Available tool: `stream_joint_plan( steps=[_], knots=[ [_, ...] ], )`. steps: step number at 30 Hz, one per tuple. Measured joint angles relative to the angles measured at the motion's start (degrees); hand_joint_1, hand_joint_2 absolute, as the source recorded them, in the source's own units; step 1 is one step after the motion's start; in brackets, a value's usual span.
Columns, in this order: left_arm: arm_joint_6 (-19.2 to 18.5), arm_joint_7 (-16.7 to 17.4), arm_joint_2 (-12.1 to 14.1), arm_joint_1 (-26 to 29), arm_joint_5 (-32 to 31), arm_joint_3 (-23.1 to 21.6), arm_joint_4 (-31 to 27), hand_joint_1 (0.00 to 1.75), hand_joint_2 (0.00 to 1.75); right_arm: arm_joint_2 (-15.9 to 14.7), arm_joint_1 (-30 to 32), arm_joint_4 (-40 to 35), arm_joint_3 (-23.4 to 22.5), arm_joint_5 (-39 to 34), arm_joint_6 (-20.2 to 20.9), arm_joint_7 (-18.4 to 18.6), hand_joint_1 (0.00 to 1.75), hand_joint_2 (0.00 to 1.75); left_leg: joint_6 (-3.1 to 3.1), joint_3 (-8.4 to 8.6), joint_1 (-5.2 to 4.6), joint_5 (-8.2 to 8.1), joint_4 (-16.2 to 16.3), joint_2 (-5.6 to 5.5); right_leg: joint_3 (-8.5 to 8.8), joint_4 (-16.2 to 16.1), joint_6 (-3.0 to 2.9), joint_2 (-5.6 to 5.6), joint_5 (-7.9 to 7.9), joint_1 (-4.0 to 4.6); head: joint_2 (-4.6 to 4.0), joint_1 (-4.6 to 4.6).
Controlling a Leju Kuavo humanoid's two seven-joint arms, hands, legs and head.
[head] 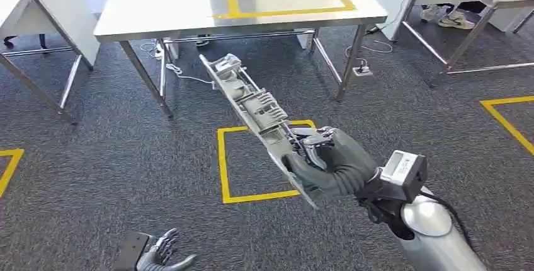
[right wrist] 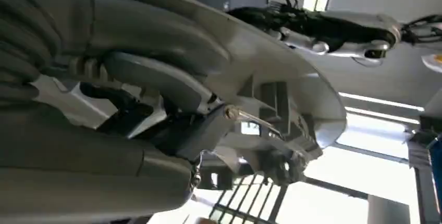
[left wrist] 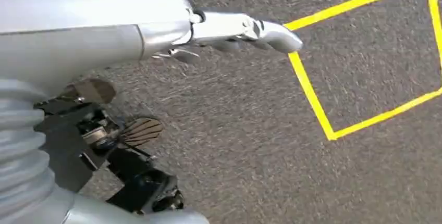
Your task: Take the parts from the cabinet and place them on the table.
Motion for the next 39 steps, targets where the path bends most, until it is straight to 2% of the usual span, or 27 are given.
stream_joint_plan(
  steps=[1,4,5,6,7,9,10,11,12,15,16,19,20,21,22,24,25,26,29,31,32,34,35,36,37,38,39],
  knots=[
    [0.00,0.00,0.00,-0.15,-0.04,0.02,-0.13,0.00,1.75,0.07,0.09,-0.13,-0.11,-0.07,0.15,0.00,1.75,1.75,-0.21,-1.33,0.00,-0.98,3.00,0.44,0.52,-0.05,-0.46,-0.06,-0.34,-0.01,0.00,-0.04],
    [-0.02,0.00,-0.02,-0.20,-0.20,0.15,-0.20,0.00,1.75,0.26,0.24,-0.16,-0.55,-0.59,0.55,0.02,1.75,1.75,-0.89,-8.99,0.13,-6.05,15.02,0.60,1.02,-0.02,-0.82,-0.12,-1.02,0.11,0.00,-0.04],
    [-0.04,0.00,-0.02,-0.11,-0.33,0.24,-0.20,0.00,1.75,0.33,0.39,-0.18,-0.68,-0.83,0.66,0.11,1.75,1.75,-0.95,-10.60,0.13,-6.04,16.72,0.61,1.28,0.01,-0.81,-0.08,-1.28,0.14,0.00,-0.04],
    [-0.07,0.00,-0.02,-0.09,-0.53,0.35,-0.20,0.00,1.75,0.42,0.50,-0.18,-0.74,-1.01,0.68,0.22,1.75,1.75,-0.90,-10.87,0.13,-4.44,15.72,0.62,1.69,0.04,-0.75,-0.03,-1.58,0.14,0.00,-0.04],
    [-0.09,0.00,-0.02,-0.10,-0.66,0.39,-0.20,0.00,1.75,0.50,0.54,-0.20,-0.83,-1.14,0.66,0.44,1.75,1.75,-0.69,-9.98,0.13,-1.78,12.65,0.64,2.22,0.07,-0.68,0.01,-1.90,0.14,0.00,-0.04],
    [-0.15,0.00,-0.02,-0.10,-0.74,0.44,-0.24,0.00,1.75,0.63,0.68,-0.24,-0.87,-1.51,0.70,1.12,1.75,1.75,0.10,-6.05,0.06,5.27,2.18,0.90,3.47,0.07,-0.35,-0.01,-2.70,0.14,0.02,-0.04],
    [-0.18,-0.07,-0.02,-0.13,-0.83,0.46,-0.22,0.00,1.75,0.68,0.70,-0.37,-0.87,-1.79,0.85,1.20,1.75,1.75,0.22,-5.41,-0.15,5.22,-0.10,1.17,3.68,0.20,-0.02,-0.04,-2.94,0.26,0.02,-0.04],
    [-0.22,-0.17,-0.02,-0.23,-0.92,0.48,-0.24,0.00,1.75,0.79,0.73,-0.68,-0.94,-2.08,0.85,1.42,1.75,1.75,0.51,-5.41,-0.37,3.62,-0.65,1.22,3.30,0.30,0.28,0.01,-3.03,0.34,0.00,-0.04],
    [-0.33,-0.20,-0.07,-0.17,-1.09,0.48,-0.35,0.00,1.75,0.83,0.75,-0.92,-1.01,-2.25,0.85,1.72,1.75,1.75,0.90,-5.25,-0.38,4.63,-0.60,1.18,3.18,0.24,0.66,-0.02,-3.28,0.38,0.02,-0.04],
    [-0.35,-0.26,-0.20,0.10,-1.16,0.50,-0.44,0.00,1.75,0.94,0.92,-1.47,-1.13,-2.60,1.11,2.03,1.75,1.75,1.81,-4.62,0.12,5.03,-1.19,0.98,3.70,0.30,1.65,0.00,-3.90,0.23,0.00,-0.04],
    [-0.35,-0.35,-0.18,0.04,-1.16,0.61,-0.44,0.00,1.75,0.94,0.94,-1.66,-1.22,-2.71,1.20,1.97,1.75,1.75,2.15,-4.33,0.09,4.85,-1.31,0.95,3.01,2.12,1.87,0.05,-4.86,0.30,0.02,0.00],
    [-0.35,-0.35,-0.31,-0.02,-1.18,0.83,-0.46,0.00,1.75,0.94,1.12,-1.84,-1.31,-2.73,1.22,1.95,1.75,1.75,2.70,-4.00,0.04,4.35,-1.28,0.92,-4.20,14.85,2.40,0.08,-10.11,0.13,0.02,0.02],
    [-0.35,-0.35,-0.31,0.06,-1.18,0.83,-0.46,0.00,1.75,0.94,1.18,-1.84,-1.35,-2.80,1.22,1.95,1.75,1.75,2.69,-3.88,0.04,4.18,-1.25,0.85,-6.29,17.77,2.49,0.08,-10.45,0.12,0.00,0.02],
    [-0.35,-0.35,-0.31,0.15,-1.22,0.85,-0.44,0.00,1.75,0.94,1.26,-1.84,-1.40,-2.91,1.22,2.01,1.75,1.75,2.63,-3.58,0.05,3.94,-1.24,0.77,-6.86,17.57,2.56,0.07,-9.07,0.05,0.00,0.02],
    [-0.37,-0.37,-0.31,0.18,-1.29,0.85,-0.44,0.00,1.75,0.94,1.30,-1.88,-1.40,-3.19,1.25,2.08,1.75,1.75,2.55,-3.23,0.06,3.67,-1.23,0.65,-5.99,14.83,2.57,0.07,-6.61,-0.04,0.02,0.02],
    [-0.42,-0.50,-0.35,0.18,-1.53,0.92,-0.46,0.00,1.75,0.94,1.38,-1.93,-1.44,-3.54,1.33,2.30,1.75,1.75,2.17,-2.35,0.10,3.01,-1.08,0.41,-1.62,4.59,2.42,0.07,-0.49,-0.19,0.00,0.02],
    [-0.40,-0.57,-0.37,0.21,-1.73,0.98,-0.44,0.00,1.75,0.94,1.40,-1.93,-1.46,-3.78,1.36,2.34,1.75,1.75,1.81,-2.32,0.07,2.65,-0.96,0.35,-0.23,0.79,2.26,0.09,0.34,-0.22,0.02,0.00],
    [-0.42,-0.59,-0.37,0.21,-1.77,1.12,-0.44,0.00,1.75,0.96,1.42,-1.99,-1.49,-4.02,1.33,2.38,1.75,1.75,1.33,-2.48,-0.30,2.34,-0.67,0.16,-0.07,0.37,1.80,0.17,-0.11,0.14,0.00,0.02],
    [-0.42,-0.64,-0.40,0.54,-1.86,1.49,-0.44,0.00,1.75,1.03,1.80,-2.12,-1.77,-4.39,1.09,2.67,1.75,1.75,0.37,-2.11,-0.14,2.24,-1.25,0.20,-0.06,0.46,0.76,0.20,-0.44,0.30,0.00,0.02],
    [-0.42,-0.77,-0.40,0.62,-1.86,1.81,-0.44,0.00,1.75,1.11,2.05,-2.41,-1.81,-4.59,1.09,2.86,1.75,1.75,-0.29,-2.32,0.01,1.03,0.16,0.37,0.76,-0.21,0.02,0.08,-0.42,-0.19,0.00,-0.07],
    [-0.42,-0.96,-0.44,0.62,-1.86,1.90,-0.44,0.00,1.75,1.16,2.07,-2.52,-1.86,-4.63,1.09,2.89,1.75,1.75,-0.53,-3.77,0.06,-0.72,3.44,0.52,0.94,-0.22,-0.25,-0.02,-0.59,-0.22,0.02,-0.13],
    [-0.42,-1.09,-0.46,0.76,-2.05,2.05,-0.37,0.00,1.75,1.33,2.09,-2.52,-1.88,-4.70,0.98,2.89,1.75,1.75,-0.93,-8.78,0.25,-4.53,12.80,0.64,1.14,-0.20,-0.57,-0.09,-0.88,-0.15,0.02,-0.17],
    [-0.42,-1.16,-0.46,0.89,-2.16,2.16,-0.35,0.00,1.75,1.42,2.11,-2.52,-1.92,-4.70,0.79,2.89,1.75,1.75,-1.04,-10.74,0.25,-5.22,15.96,0.65,1.24,-0.17,-0.60,-0.07,-1.01,-0.12,0.02,-0.17],
    [-0.42,-1.16,-0.46,0.97,-2.38,2.23,-0.35,0.00,1.75,1.49,2.15,-2.52,-1.97,-4.70,0.61,2.89,1.75,1.75,-1.06,-11.53,0.25,-4.58,16.67,0.65,1.41,-0.14,-0.58,-0.01,-1.15,-0.12,0.00,-0.17],
    [-0.42,-1.18,-0.42,1.00,-2.58,2.25,-0.35,0.00,1.75,1.57,2.21,-2.52,-2.03,-4.74,0.48,2.89,1.75,1.75,-0.97,-11.03,0.25,-2.61,14.73,0.68,1.66,-0.11,-0.49,0.08,-1.37,-0.12,0.02,-0.17],
    [-0.44,-1.18,-0.31,0.97,-2.75,2.27,-0.37,0.00,1.75,1.64,2.29,-2.52,-2.10,-4.77,0.48,2.91,1.75,1.75,-0.82,-9.38,0.25,0.05,10.92,0.71,2.02,-0.07,-0.37,0.13,-1.59,-0.12,0.00,-0.17],
    [-0.50,-1.18,-0.16,0.93,-2.95,2.29,-0.37,0.00,1.75,1.75,2.35,-2.58,-2.14,-4.79,0.46,2.93,1.75,1.75,-0.58,-6.80,0.24,3.23,5.20,0.79,2.51,-0.04,-0.17,0.15,-1.88,-0.12,0.02,-0.17]
  ],
)
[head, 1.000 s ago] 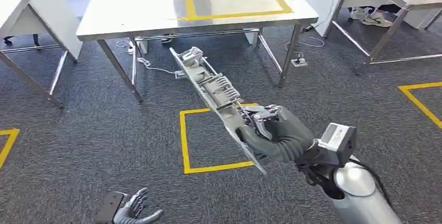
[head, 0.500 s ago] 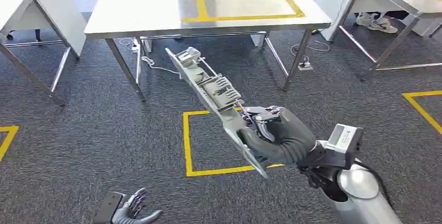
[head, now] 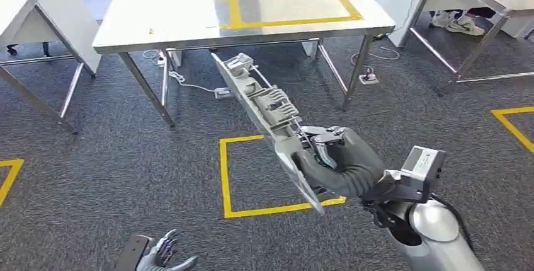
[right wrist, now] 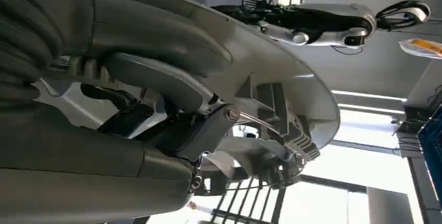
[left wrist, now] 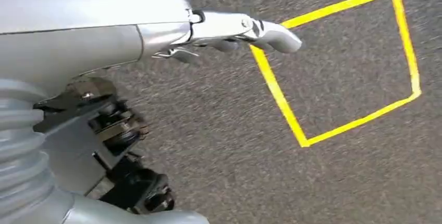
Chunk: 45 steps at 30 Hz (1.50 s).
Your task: Take the parts from the cabinet and place them on the table.
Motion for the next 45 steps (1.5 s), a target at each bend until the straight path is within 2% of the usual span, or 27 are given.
stream_joint_plan(
  steps=[1,2,3,4,5,8,13,21,22,23,25,26,27,29,30,31,32,33,34,35,36,37,39,41,43,44,45],
  knots=[
    [-0.04,0.00,0.11,-0.02,-0.07,0.00,-0.02,0.00,1.75,0.11,-0.02,-0.11,-0.02,-0.04,0.02,-0.02,1.75,1.75,0.33,2.09,-0.02,1.94,-4.68,0.13,0.28,0.01,0.27,0.00,-0.27,0.01,0.00,0.00],
    [-0.07,0.02,0.13,-0.14,-0.11,0.00,0.00,0.00,1.75,0.15,-0.06,-0.31,-0.09,-0.15,0.02,0.00,1.75,1.75,0.59,2.62,-0.34,0.96,-5.97,0.16,0.18,0.33,0.69,0.04,-0.55,0.44,-0.02,0.00],
    [-0.09,0.02,0.13,-0.23,-0.11,0.04,0.00,0.00,1.75,0.24,-0.09,-0.48,-0.13,-0.28,0.02,0.00,1.75,1.75,0.97,2.59,-0.30,1.11,-5.91,0.08,0.01,0.23,0.91,0.05,-0.48,0.40,-0.02,0.06],
    [-0.09,0.02,0.11,-0.16,-0.11,0.04,0.00,0.00,1.75,0.24,-0.08,-0.50,-0.15,-0.35,0.02,0.02,1.75,1.75,1.03,2.58,-0.17,1.33,-6.17,-0.02,-0.01,0.44,0.76,0.04,-0.68,0.62,0.00,0.11],
    [-0.09,0.02,0.09,-0.12,-0.11,0.04,0.00,0.00,1.75,0.24,-0.06,-0.50,-0.20,-0.39,0.02,0.02,1.75,1.75,1.05,2.55,-0.23,1.28,-6.13,-0.07,0.04,0.31,0.11,0.05,-0.53,0.56,0.00,0.11],
    [-0.09,0.00,0.28,-0.11,-0.13,0.46,0.02,0.00,1.75,0.24,-0.10,-0.50,-0.22,-0.42,0.20,0.09,1.75,1.75,1.55,2.55,-0.38,1.18,-6.12,-0.14,0.35,-0.21,0.44,0.01,-0.41,0.50,0.00,0.11],
    [-0.28,0.00,0.28,-0.07,-0.31,0.85,0.02,0.00,1.75,0.24,-0.17,-0.50,-0.22,-0.48,0.20,0.09,1.75,1.75,1.82,2.55,-0.45,1.07,-6.07,-0.12,0.58,-0.75,1.46,0.01,-0.22,0.40,0.00,0.13],
    [-1.20,0.02,0.28,-0.06,-1.55,0.92,0.04,0.00,1.75,0.24,-0.05,-0.50,-0.28,-0.68,-0.13,0.26,1.75,1.75,1.90,2.64,-0.48,1.06,-6.07,-0.09,0.57,-0.75,1.66,0.01,-0.22,0.40,-0.02,0.11],
    [-1.25,0.02,0.28,-0.06,-1.86,0.92,0.04,0.00,1.75,0.24,-0.04,-0.53,-0.35,-0.72,-0.13,0.35,1.75,1.75,2.08,2.56,-0.71,0.90,-5.82,-0.10,0.64,-1.02,1.85,0.00,-0.09,0.20,-0.02,0.11],
    [-1.29,0.02,0.31,-0.09,-2.01,0.94,0.09,0.00,1.75,0.24,-0.02,-0.63,-0.42,-0.81,-0.15,0.41,1.75,1.75,2.63,2.62,-0.80,0.87,-5.94,-0.11,0.69,-1.14,2.24,-0.02,-0.02,0.01,-0.02,0.13],
    [-1.46,0.04,0.24,-0.14,-2.27,0.94,0.07,0.00,1.75,0.24,-0.04,-1.09,-0.55,-0.92,-0.18,0.55,1.75,1.75,3.00,3.21,-0.65,1.43,-7.28,0.02,1.06,-1.75,2.61,0.00,0.15,0.29,0.00,0.13],
    [-1.64,0.11,-0.02,-0.17,-2.36,0.94,0.02,0.00,1.75,0.17,0.11,-1.27,-0.66,-0.92,-0.18,0.66,1.75,1.75,3.04,3.98,-0.18,2.02,-8.27,0.15,0.84,-0.75,2.60,0.09,-0.23,0.17,0.00,0.11],
    [-1.66,0.13,-0.02,-0.30,-2.36,0.96,0.02,0.00,1.75,0.17,-0.07,-1.31,-0.81,-1.03,-0.18,0.66,1.75,1.75,3.34,4.19,-0.04,2.15,-8.69,0.24,-0.44,1.90,2.63,0.11,-2.10,0.17,0.00,0.20],
    [-1.66,0.13,-0.11,-0.41,-2.36,1.01,0.04,0.00,1.75,0.11,0.01,-1.25,-0.96,-1.07,-0.07,0.68,1.75,1.75,3.36,4.18,-0.03,2.10,-8.66,0.36,-4.89,10.73,2.92,0.10,-6.35,-0.07,0.00,0.22],
    [-1.66,0.13,-0.22,-0.38,-2.34,1.05,0.07,0.00,1.75,0.07,0.07,-1.20,-1.01,-1.11,0.00,0.70,1.75,1.75,3.28,4.15,-0.03,2.03,-8.63,0.43,-7.05,14.60,3.13,0.10,-7.63,-0.25,-0.02,0.24],
    [-1.68,0.13,-0.28,-0.32,-2.34,1.11,0.11,0.00,1.75,-0.07,0.06,-1.18,-1.03,-1.16,0.02,0.70,1.75,1.75,3.12,4.13,0.08,1.96,-8.53,0.44,-8.00,15.98,3.34,0.09,-7.38,-0.44,-0.02,0.22],
    [-1.70,0.11,-0.39,-0.27,-2.34,1.18,0.11,0.00,1.75,-0.18,0.07,-1.16,-1.03,-1.20,0.02,0.68,1.75,1.75,2.82,4.14,0.27,1.78,-8.33,0.43,-7.44,14.48,3.59,0.07,-5.75,-0.70,-0.02,0.22],
    [-1.73,0.11,-0.52,-0.26,-2.34,1.33,0.11,0.00,1.75,-0.31,0.07,-1.16,-1.03,-1.20,0.02,0.70,1.75,1.75,2.46,4.14,0.59,1.55,-7.96,0.38,-5.72,10.78,3.87,0.04,-3.31,-1.01,-0.02,0.24],
    [-1.73,0.07,-0.59,-0.26,-2.36,1.44,0.11,0.00,1.75,-0.42,0.05,-1.16,-1.03,-1.20,0.02,0.68,1.75,1.75,1.92,4.10,1.00,1.17,-7.35,0.32,-3.13,5.60,4.23,-0.07,-0.69,-1.35,-0.02,0.22],
    [-1.73,0.04,-0.63,-0.26,-2.36,1.49,0.11,0.00,1.75,-0.50,-0.01,-1.16,-1.05,-1.20,0.02,0.57,1.75,1.75,1.16,3.97,1.25,0.53,-6.41,0.29,-0.51,0.20,4.83,-0.47,0.72,-1.80,0.00,0.24],
    [-1.73,0.02,-0.28,-0.27,-2.36,1.57,0.20,0.00,1.75,-0.57,0.01,-1.03,-1.05,-1.18,0.00,0.52,1.75,1.75,0.45,3.77,1.02,0.19,-6.05,0.28,-1.07,1.51,4.44,-0.03,-0.23,-1.20,-0.02,0.33],
    [-1.75,0.00,-0.50,-0.25,-2.36,1.62,0.17,0.00,1.75,-0.59,0.00,-1.05,-1.05,-1.20,0.00,0.31,1.75,1.75,0.02,3.60,0.70,-0.16,-5.60,0.24,-1.11,1.30,2.98,0.10,-0.11,-1.33,0.00,0.41],
    [-1.77,0.00,-0.50,-0.17,-2.38,1.84,0.20,0.00,1.75,-0.70,0.07,-1.03,-1.07,-1.18,-0.05,0.31,1.75,1.75,-0.53,3.87,0.82,-0.02,-6.02,0.32,-1.45,1.61,2.00,0.20,-0.34,-1.09,0.00,0.09],
    [-1.86,0.02,-0.50,-0.19,-2.54,1.88,0.17,0.00,1.75,-0.72,0.09,-1.01,-1.07,-1.09,-0.15,0.31,1.75,1.75,-1.11,3.79,1.09,-0.45,-5.87,0.36,-1.40,1.50,1.13,0.23,-0.22,-1.23,-0.02,0.09],
    [-1.95,0.02,-0.59,-0.25,-2.80,1.90,0.17,0.00,1.75,-0.72,0.03,-1.01,-1.07,-1.09,-0.29,0.20,1.75,1.75,-1.14,1.44,0.99,-3.87,-0.37,0.38,-1.36,1.50,0.61,0.25,-0.26,-1.15,-0.02,0.04],
    [-2.01,0.02,-0.68,-0.21,-2.97,1.90,0.20,0.00,1.75,-0.74,0.09,-1.01,-1.07,-1.03,-0.35,0.20,1.75,1.75,-1.12,-1.16,0.87,-6.38,5.12,0.38,-1.37,1.50,0.43,0.25,-0.32,-0.97,0.00,0.07],
    [-2.08,0.04,-0.74,-0.15,-3.06,1.90,0.20,0.00,1.75,-0.74,0.16,-1.01,-1.07,-1.03,-0.35,0.22,1.75,1.75,-1.05,-3.41,0.85,-8.03,9.60,0.38,-1.37,1.51,0.27,0.26,-0.40,-0.74,-0.02,0.07]
  ],
)
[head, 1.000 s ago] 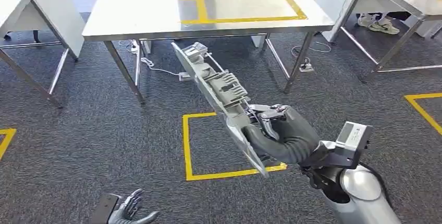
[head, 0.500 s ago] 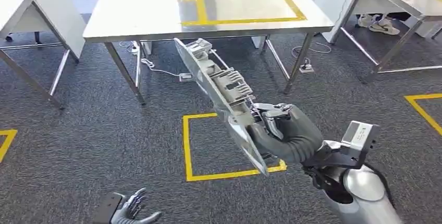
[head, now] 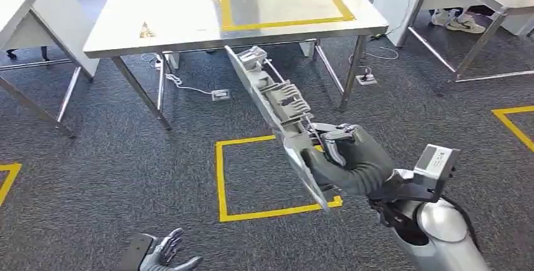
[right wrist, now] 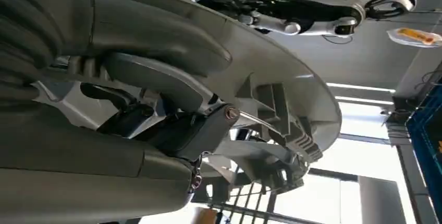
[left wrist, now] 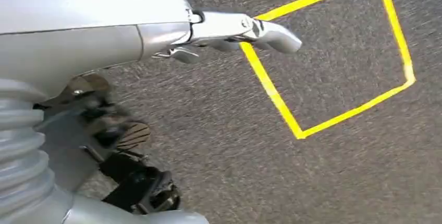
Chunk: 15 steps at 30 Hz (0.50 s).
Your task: Take the parts from the cabinet and place them on the table.
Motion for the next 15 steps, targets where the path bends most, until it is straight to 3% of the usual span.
stream_joint_plan(
  steps=[1,2,3,5,6,7,10,11,12,15],
  knots=[
    [-0.02,0.02,-0.04,0.06,0.00,0.00,0.02,0.00,1.75,0.00,0.11,0.02,0.00,0.00,-0.04,0.04,1.75,1.75,0.17,-1.40,-0.03,-0.30,2.49,0.00,0.04,0.00,-0.09,0.07,-0.06,0.22,0.00,-0.02],
    [-0.02,0.02,-0.11,0.10,0.00,0.00,0.04,0.00,1.75,0.00,0.24,0.02,0.00,0.00,-0.04,0.09,1.75,1.75,0.51,-1.32,-0.16,0.88,1.96,-0.01,0.15,0.00,-0.16,0.18,-0.10,0.41,0.00,0.00],
    [-0.02,0.02,-0.15,0.09,0.00,0.02,0.07,0.00,1.75,-0.02,0.27,0.02,0.00,0.02,-0.07,0.11,1.75,1.75,0.97,-0.10,-0.32,3.08,-0.95,-0.03,0.27,0.01,-0.19,0.35,-0.14,0.56,0.00,0.00],
    [0.00,0.04,-0.20,0.07,-0.07,0.09,0.07,0.00,1.75,-0.07,0.24,0.02,0.00,0.15,-0.28,0.07,1.75,1.75,2.29,4.66,-0.88,8.45,-11.28,-0.38,0.67,0.00,-0.11,0.63,-0.28,0.75,0.02,0.00],
    [0.00,0.04,-0.11,0.05,-0.09,0.11,0.13,0.00,1.75,-0.07,0.26,0.02,0.00,0.17,-0.31,0.00,1.75,1.75,2.85,5.97,-1.23,8.09,-13.83,-0.96,0.59,-0.01,0.02,0.67,-0.36,0.77,0.00,0.02],
    [-0.02,0.07,-0.26,0.02,-0.09,0.13,0.15,0.00,1.75,-0.09,0.22,0.02,0.00,0.20,-0.33,-0.02,1.75,1.75,2.45,6.17,-1.31,8.04,-14.82,-0.88,0.32,0.08,0.39,0.87,-0.35,0.83,0.02,-0.02],
    [-0.02,0.13,-0.39,0.12,-0.11,0.35,0.20,0.00,1.75,-0.18,0.27,0.02,0.00,0.46,-0.48,-0.07,1.75,1.75,2.63,6.12,-1.61,8.31,-15.11,-0.88,0.47,-0.69,1.42,0.94,0.01,0.56,0.00,-0.02],
    [-0.02,0.11,-0.44,0.07,-0.15,0.46,0.20,0.00,1.75,-0.28,0.28,0.04,0.00,0.55,-0.59,-0.07,1.75,1.75,2.12,6.16,-1.36,8.68,-15.51,-0.97,0.52,-0.77,0.11,0.94,0.14,0.71,0.00,0.04],
    [0.00,0.13,-0.46,0.00,-0.15,0.55,0.22,0.00,1.75,-0.33,0.20,0.02,-0.02,0.66,-0.74,-0.18,1.75,1.75,2.30,6.10,-1.40,8.75,-15.54,-1.00,0.53,-0.88,-0.01,0.92,0.17,0.73,0.00,0.00],
    [-0.15,0.13,-0.79,0.00,-0.66,0.57,0.24,0.00,1.75,-0.52,0.22,0.02,-0.02,2.01,-1.40,-0.48,1.75,1.75,2.81,6.15,-1.43,8.71,-15.53,-1.01,0.97,-1.57,0.59,0.92,0.45,0.72,0.00,0.00]
  ],
)
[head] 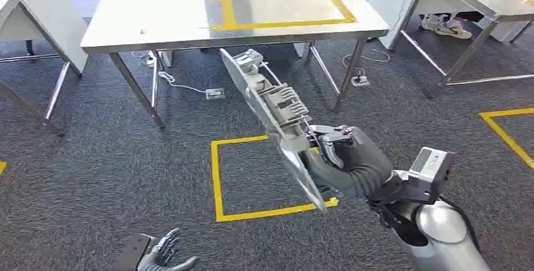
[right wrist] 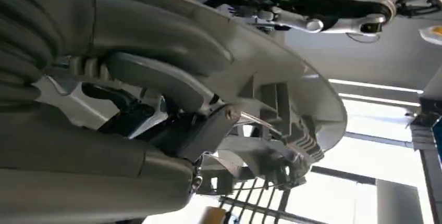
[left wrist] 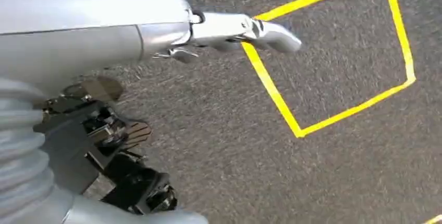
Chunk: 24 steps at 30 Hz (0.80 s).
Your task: Take the parts from the cabinet and place them on the table.
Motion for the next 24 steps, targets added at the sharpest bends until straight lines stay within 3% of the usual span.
stream_joint_plan(
  steps=[4,9,24],
  knots=[
    [-0.02,0.00,-0.17,-0.03,-0.20,0.09,-0.02,0.00,1.75,-0.02,0.02,0.00,0.00,0.81,-0.46,-0.09,1.75,1.75,0.36,-0.02,-0.08,-0.01,0.03,0.02,0.20,-0.46,0.76,0.00,0.25,-0.07,0.00,0.00],
    [-0.02,0.00,-0.24,-0.03,-0.20,0.37,-0.02,0.00,1.75,-0.02,0.02,0.00,0.04,1.70,-0.61,-0.11,1.75,1.75,0.46,-0.02,-0.17,0.03,0.06,0.02,0.20,-0.53,1.28,0.00,0.35,-0.15,0.00,0.00],
    [0.35,-0.17,-0.31,-0.01,-0.37,1.33,-0.02,0.00,1.75,-0.11,-0.01,0.00,0.11,3.65,-1.49,-0.85,1.75,1.75,0.37,0.03,-0.03,0.09,0.04,0.02,0.18,-0.45,1.30,0.00,0.33,-0.02,0.02,0.00]
  ],
)
